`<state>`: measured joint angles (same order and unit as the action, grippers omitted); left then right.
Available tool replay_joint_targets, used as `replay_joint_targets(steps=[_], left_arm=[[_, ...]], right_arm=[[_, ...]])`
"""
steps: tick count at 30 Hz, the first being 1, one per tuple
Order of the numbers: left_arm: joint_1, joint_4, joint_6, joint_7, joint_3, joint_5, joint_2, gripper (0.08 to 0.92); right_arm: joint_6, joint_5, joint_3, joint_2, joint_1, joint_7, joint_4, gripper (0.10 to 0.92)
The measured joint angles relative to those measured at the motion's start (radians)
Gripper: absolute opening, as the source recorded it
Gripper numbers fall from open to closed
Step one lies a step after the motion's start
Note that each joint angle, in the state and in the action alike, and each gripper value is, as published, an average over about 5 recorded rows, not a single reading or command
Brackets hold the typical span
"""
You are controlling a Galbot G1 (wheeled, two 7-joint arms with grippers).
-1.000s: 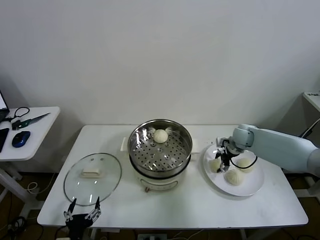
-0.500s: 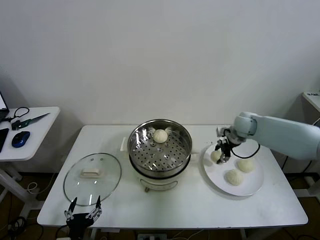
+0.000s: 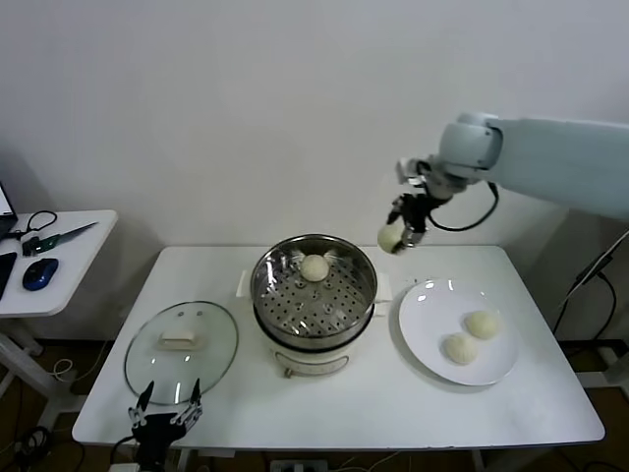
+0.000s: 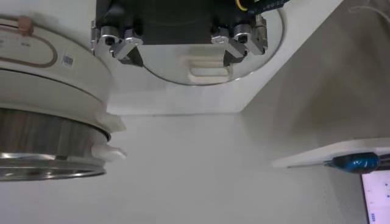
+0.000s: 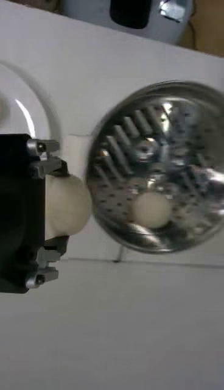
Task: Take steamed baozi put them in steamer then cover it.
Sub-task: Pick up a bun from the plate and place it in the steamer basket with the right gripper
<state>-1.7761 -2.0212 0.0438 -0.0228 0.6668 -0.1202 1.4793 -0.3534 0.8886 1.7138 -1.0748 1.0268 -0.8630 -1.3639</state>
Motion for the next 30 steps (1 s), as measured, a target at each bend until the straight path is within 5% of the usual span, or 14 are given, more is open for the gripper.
replay_joint_targets(steps=[25, 30], left_arm=[[0.019, 0.008, 0.013, 0.002, 0.015, -0.004, 0.002, 0.823], [0.018, 0.009, 0.014, 0.002, 0.016, -0.004, 0.003, 0.823]], right_arm=[[-0.075, 0.004, -0.043, -0.426, -0.320, 0.138, 0.226, 0.645], [-0.072, -0.013, -0.048, -0.451, -0.355, 0.147, 0.263, 0.710]])
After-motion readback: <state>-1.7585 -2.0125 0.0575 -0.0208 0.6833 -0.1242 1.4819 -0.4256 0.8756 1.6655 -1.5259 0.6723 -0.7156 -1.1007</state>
